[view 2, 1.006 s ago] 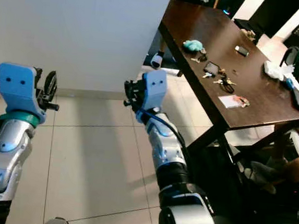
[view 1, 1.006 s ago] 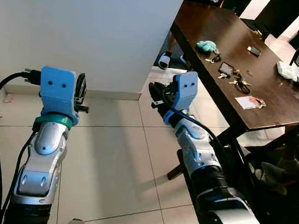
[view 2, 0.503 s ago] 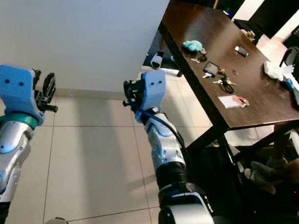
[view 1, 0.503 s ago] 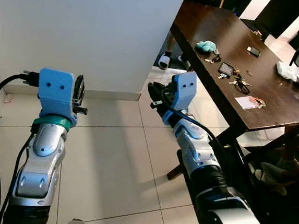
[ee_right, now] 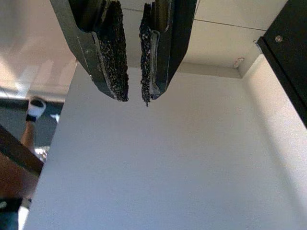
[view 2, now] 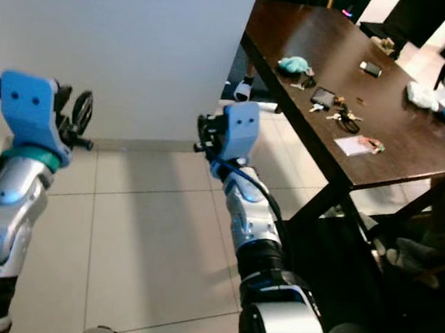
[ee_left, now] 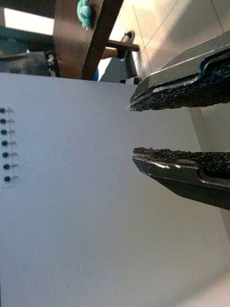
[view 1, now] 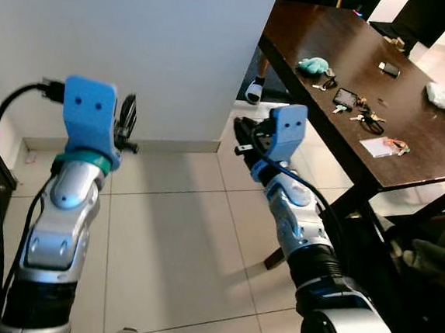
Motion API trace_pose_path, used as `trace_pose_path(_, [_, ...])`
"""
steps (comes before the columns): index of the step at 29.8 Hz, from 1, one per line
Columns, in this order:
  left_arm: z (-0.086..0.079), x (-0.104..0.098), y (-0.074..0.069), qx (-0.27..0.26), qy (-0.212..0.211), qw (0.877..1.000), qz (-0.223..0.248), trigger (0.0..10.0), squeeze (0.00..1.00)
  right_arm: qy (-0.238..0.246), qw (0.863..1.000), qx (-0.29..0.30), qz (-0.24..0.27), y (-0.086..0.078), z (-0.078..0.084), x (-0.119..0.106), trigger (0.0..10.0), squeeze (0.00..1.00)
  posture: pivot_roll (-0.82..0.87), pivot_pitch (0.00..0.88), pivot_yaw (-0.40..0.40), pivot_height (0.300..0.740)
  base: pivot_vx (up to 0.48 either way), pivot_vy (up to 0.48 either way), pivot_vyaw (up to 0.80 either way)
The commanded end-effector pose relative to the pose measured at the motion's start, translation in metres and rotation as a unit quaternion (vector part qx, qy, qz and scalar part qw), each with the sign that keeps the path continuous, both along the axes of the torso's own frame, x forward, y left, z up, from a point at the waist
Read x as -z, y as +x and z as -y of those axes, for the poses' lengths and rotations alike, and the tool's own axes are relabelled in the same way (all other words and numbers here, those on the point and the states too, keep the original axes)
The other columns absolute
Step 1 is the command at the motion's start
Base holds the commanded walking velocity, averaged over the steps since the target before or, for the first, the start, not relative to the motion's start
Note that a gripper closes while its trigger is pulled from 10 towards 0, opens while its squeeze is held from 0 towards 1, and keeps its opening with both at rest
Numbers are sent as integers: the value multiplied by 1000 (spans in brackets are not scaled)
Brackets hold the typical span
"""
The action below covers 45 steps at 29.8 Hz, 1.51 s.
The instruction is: Hang keys on a hook
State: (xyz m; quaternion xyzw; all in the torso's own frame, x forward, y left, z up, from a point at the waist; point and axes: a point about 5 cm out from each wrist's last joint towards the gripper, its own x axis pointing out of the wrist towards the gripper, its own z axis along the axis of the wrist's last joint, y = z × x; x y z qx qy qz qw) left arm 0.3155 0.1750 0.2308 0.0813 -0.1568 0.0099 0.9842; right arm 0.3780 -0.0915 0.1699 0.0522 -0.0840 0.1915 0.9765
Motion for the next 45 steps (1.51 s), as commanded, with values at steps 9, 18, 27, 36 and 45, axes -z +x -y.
trace_pose_path(9, [0,6,7,42,0,998,-36,10000,0,33,999,30,-2,0,2,4,10000,0,290,0,87,740,0,0,0])
trace_pose_path(18, [-18,31,-1,6,82,992,-92,10000,0,29,999,22,-35,3,-2,13,10000,0,338,0,65,740,0,0,0])
trace_pose_path(27, [-70,63,-8,-195,147,960,-135,10000,0,-6,998,42,-42,3,2,21,10000,0,360,0,19,740,0,0,0])
trace_pose_path(36, [-86,66,-14,-234,80,958,-146,10000,0,-11,999,38,-27,7,3,12,10000,0,379,0,-10,740,0,0,0])
trace_pose_path(45, [-73,51,-15,-207,51,974,-71,10000,0,-22,999,32,-13,9,-1,7,10000,0,381,0,-32,740,0,0,0])
